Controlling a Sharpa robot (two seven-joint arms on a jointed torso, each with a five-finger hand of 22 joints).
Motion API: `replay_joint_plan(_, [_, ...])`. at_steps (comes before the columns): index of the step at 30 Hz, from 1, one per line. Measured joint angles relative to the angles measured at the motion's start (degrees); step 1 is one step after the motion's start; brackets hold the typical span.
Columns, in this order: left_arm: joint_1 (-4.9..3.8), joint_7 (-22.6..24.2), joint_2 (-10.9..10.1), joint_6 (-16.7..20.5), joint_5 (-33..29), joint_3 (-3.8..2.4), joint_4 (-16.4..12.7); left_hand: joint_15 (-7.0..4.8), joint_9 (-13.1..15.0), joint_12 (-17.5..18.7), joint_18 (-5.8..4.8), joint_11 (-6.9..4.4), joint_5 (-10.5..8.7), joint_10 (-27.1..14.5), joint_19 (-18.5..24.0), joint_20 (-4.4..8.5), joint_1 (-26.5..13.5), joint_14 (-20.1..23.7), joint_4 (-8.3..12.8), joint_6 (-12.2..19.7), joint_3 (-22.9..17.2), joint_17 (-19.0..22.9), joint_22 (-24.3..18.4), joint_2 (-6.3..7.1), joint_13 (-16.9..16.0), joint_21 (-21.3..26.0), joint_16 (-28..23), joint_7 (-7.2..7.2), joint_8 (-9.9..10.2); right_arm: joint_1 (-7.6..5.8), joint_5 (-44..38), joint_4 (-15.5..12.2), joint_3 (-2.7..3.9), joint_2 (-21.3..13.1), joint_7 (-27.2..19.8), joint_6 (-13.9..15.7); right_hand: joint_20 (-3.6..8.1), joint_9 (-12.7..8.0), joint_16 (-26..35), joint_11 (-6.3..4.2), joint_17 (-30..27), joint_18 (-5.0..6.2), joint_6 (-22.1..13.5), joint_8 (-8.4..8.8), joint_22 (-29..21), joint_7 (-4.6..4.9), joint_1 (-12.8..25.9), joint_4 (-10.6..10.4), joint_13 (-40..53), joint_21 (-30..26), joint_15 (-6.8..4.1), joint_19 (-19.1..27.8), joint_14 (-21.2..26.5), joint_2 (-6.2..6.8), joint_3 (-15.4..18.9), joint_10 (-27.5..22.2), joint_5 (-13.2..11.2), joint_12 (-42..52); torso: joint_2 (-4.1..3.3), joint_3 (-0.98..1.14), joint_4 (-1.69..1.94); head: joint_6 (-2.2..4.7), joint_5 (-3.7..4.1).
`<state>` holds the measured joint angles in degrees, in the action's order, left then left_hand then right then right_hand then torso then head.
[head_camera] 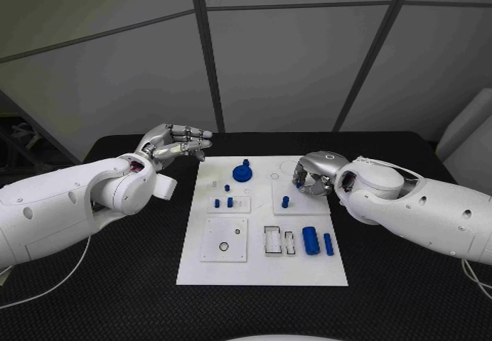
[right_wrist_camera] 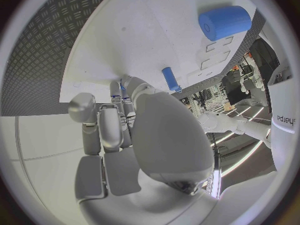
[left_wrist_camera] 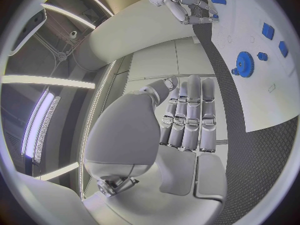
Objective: Assemble the parts on the task board
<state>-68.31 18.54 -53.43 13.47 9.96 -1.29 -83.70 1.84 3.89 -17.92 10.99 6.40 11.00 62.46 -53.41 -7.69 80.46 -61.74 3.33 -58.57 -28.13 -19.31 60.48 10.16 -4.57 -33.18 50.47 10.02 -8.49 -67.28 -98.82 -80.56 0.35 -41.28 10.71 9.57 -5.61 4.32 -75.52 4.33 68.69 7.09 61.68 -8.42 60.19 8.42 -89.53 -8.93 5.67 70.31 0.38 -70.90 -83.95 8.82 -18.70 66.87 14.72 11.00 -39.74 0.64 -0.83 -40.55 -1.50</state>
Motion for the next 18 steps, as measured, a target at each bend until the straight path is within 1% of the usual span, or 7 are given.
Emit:
replay_joint_plan(2, [0.00,0.01,-0.03,0.04,-0.08,0.00,-0.01,0.00,0.00,0.00,0.00,0.00,0.00,0.00,0.00,0.00,0.00,0.00,0.00,0.00,0.00,0.07,0.00,0.00,0.00,0.00,-0.01,0.00,0.00,0.00,-0.04,0.02,0.03,0.07,0.00,-0.07,0.19,0.01,0.00,0.16,0.00,0.00,0.23,0.00,0.34,0.04,-0.05,0.20,-0.04,0.09,0.00,-0.19,0.00,0.05,-0.51,0.21,-0.02,0.00,-0.02,0.01,0.00,-0.07,-0.01])
replay_joint_plan(7, [0.01,0.01,-0.07,0.17,-0.21,0.00,-0.05,0.00,0.00,0.00,0.00,-0.01,0.00,0.00,0.00,0.00,0.00,0.00,0.00,0.00,0.00,0.07,0.00,0.00,0.00,0.00,-0.09,0.00,0.00,0.12,-0.16,0.02,0.12,0.19,-0.01,-0.14,0.20,0.10,0.00,-0.13,-0.04,0.01,1.25,0.00,1.31,-0.33,-0.44,1.29,-0.13,1.07,-0.20,-0.59,-0.19,-0.34,-1.92,1.34,-0.05,-0.38,-0.01,0.02,0.00,-0.19,-0.10])
replay_joint_plan(9, [0.01,0.01,-0.07,0.24,-0.25,0.00,-0.05,0.00,0.00,0.00,0.00,-0.01,0.00,0.00,0.00,0.00,0.00,0.00,0.00,0.00,0.00,0.07,0.00,0.00,0.00,0.00,-0.09,0.00,0.00,0.16,-0.20,0.02,0.14,0.20,-0.01,-0.10,0.40,0.16,-0.23,-0.28,0.04,0.01,1.64,0.01,1.80,-0.17,-0.52,1.75,-0.13,1.32,-0.40,-0.79,0.01,-0.42,-2.53,1.69,-0.44,-0.52,-0.01,0.02,0.00,-0.24,-0.10])
replay_joint_plan(11, [0.01,0.01,-0.07,0.28,-0.27,0.00,-0.04,0.00,0.00,0.00,0.00,-0.01,0.00,-0.01,0.00,0.00,0.19,0.00,0.03,0.00,0.03,0.12,0.00,-0.19,0.01,0.00,-0.09,0.00,0.00,0.21,-0.22,0.01,0.14,0.20,-0.01,0.02,0.42,0.16,-0.35,-0.24,0.15,0.01,2.03,0.01,2.36,-0.55,-0.52,2.18,-0.23,1.95,-0.40,-1.21,0.01,-0.42,-3.31,2.25,-0.46,-0.72,0.01,0.02,0.00,-0.26,-0.10])
replay_joint_plan(15, [0.01,0.01,-0.06,0.37,-0.31,0.00,0.03,0.00,-0.01,0.00,0.00,-0.01,0.00,-0.01,0.00,0.00,0.23,0.00,0.16,0.00,0.16,0.13,0.01,-0.22,0.01,0.01,-0.09,0.00,0.00,0.34,-0.26,-0.07,0.09,0.13,0.08,0.58,0.41,0.23,-0.35,-0.44,0.22,-0.03,2.35,0.01,3.08,-0.48,-0.17,2.67,-0.16,2.36,-0.61,-1.20,-0.19,-0.76,-3.96,2.46,-0.47,-1.04,0.04,0.02,0.00,-0.27,-0.07])
replay_joint_plan(17, [0.01,0.01,-0.03,0.40,-0.33,0.00,0.06,0.00,-0.05,0.00,-0.01,-0.01,0.00,-0.01,-0.01,0.00,0.23,0.00,0.16,0.00,0.16,0.18,0.01,-0.22,0.01,0.22,-0.09,0.00,0.00,0.46,-0.27,-0.20,0.04,0.02,0.17,1.06,0.31,0.23,-0.35,-0.44,0.22,-0.89,2.69,0.18,3.38,-0.52,-0.02,2.71,-0.20,2.64,-0.61,-1.54,-0.20,-0.89,-4.29,2.66,-0.48,-1.10,0.07,0.03,0.00,-0.30,-0.07])
replay_joint_plan(18, [0.01,0.01,-0.02,0.41,-0.33,0.00,0.07,0.00,-0.05,0.00,-0.01,-0.01,0.00,-0.01,0.00,0.00,0.23,0.00,0.16,0.00,0.16,0.18,0.01,-0.22,0.01,0.22,-0.09,0.00,0.00,0.50,-0.28,-0.28,0.01,-0.04,0.21,1.27,0.39,0.23,-0.35,-0.44,0.23,-0.88,2.69,0.17,3.46,-0.52,0.06,2.71,-0.20,2.64,-0.63,-1.62,-0.18,-0.97,-4.29,2.86,-0.50,-1.17,0.08,0.03,0.00,-0.31,-0.07])
